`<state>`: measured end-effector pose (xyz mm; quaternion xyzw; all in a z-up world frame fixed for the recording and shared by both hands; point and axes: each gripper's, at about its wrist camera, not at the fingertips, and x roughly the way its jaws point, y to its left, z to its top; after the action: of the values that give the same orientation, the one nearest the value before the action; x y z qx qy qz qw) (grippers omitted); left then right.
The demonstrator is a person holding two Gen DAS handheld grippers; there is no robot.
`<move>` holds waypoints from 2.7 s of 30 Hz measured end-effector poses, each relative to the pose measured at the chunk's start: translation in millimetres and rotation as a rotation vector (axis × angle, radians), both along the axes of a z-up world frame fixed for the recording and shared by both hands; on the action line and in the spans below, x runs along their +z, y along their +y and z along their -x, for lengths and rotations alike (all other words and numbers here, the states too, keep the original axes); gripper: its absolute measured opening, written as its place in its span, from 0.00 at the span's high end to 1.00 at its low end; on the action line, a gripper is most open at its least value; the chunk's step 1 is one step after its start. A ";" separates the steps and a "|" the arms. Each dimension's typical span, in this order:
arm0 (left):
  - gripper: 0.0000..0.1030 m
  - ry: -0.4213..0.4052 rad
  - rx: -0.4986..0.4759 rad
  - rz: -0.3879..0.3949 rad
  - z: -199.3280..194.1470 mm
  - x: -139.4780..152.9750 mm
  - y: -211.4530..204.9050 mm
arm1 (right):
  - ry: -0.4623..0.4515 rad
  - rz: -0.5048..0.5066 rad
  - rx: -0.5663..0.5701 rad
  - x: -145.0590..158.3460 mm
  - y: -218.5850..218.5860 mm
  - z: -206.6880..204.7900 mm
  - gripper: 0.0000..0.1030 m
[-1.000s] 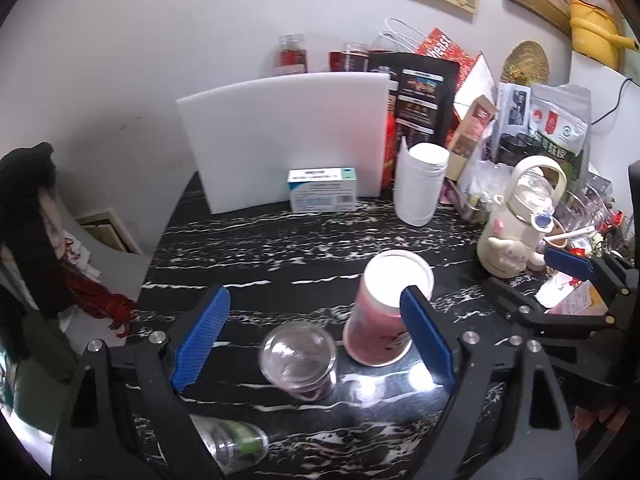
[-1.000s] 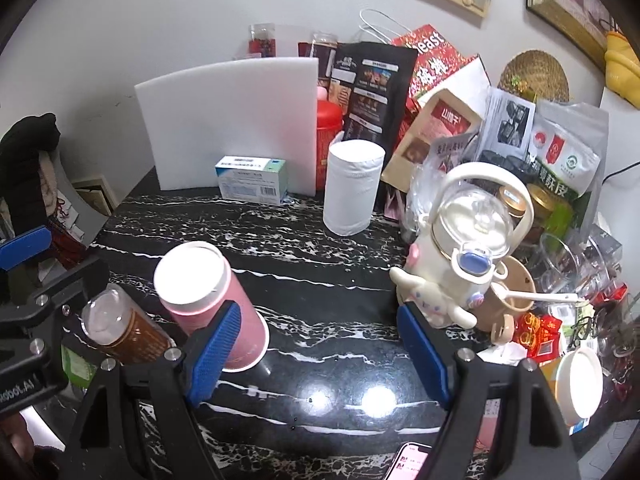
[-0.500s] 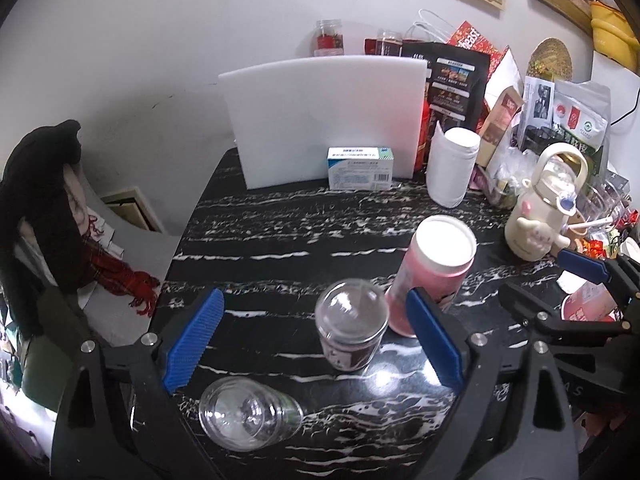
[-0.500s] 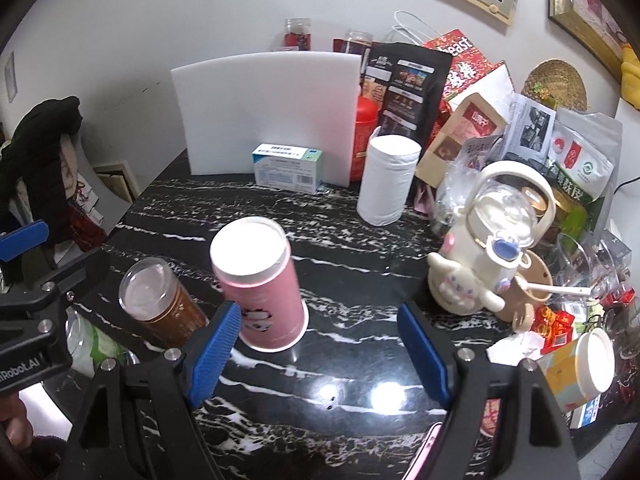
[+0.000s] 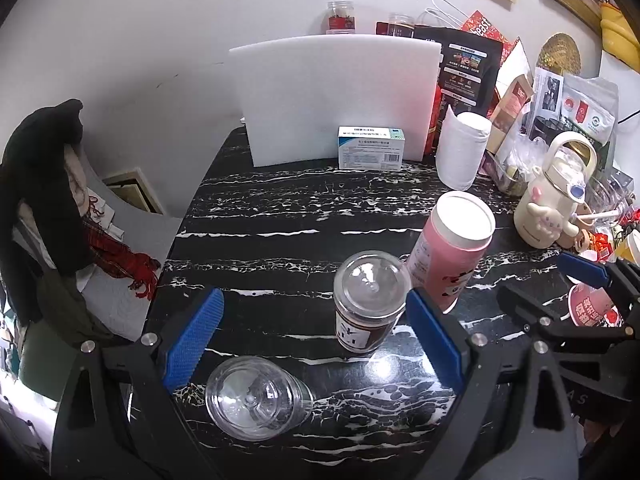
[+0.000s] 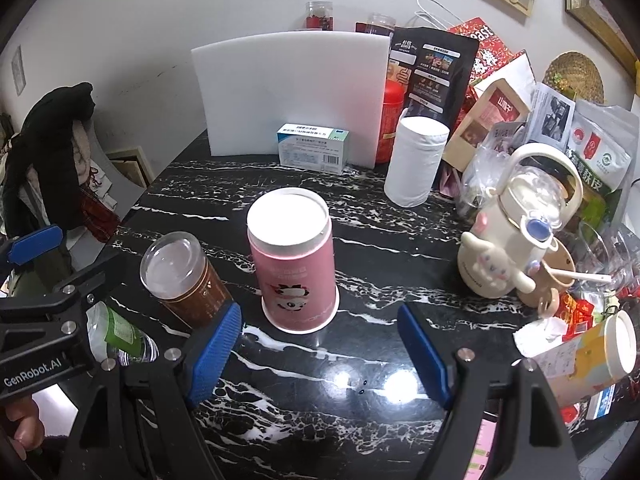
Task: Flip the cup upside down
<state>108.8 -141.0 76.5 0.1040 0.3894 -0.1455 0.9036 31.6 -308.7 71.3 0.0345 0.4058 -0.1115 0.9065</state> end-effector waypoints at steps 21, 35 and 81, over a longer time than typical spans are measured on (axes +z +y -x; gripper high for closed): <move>0.10 0.010 0.001 0.008 -2.2 -1.4 2.9 | 0.001 0.001 -0.001 -1.1 1.9 -1.2 0.21; 0.10 0.012 0.008 0.009 -4.1 -3.7 2.4 | 0.004 0.001 0.001 -2.4 2.3 -2.5 0.21; 0.10 0.030 -0.050 -0.010 -5.1 -10.3 -15.3 | 0.018 0.004 -0.024 -7.8 -15.6 -2.3 0.21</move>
<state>113.9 -156.3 66.2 0.1161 0.4008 -0.1678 0.8932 33.9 -324.3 63.5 0.0365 0.4134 -0.1238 0.9014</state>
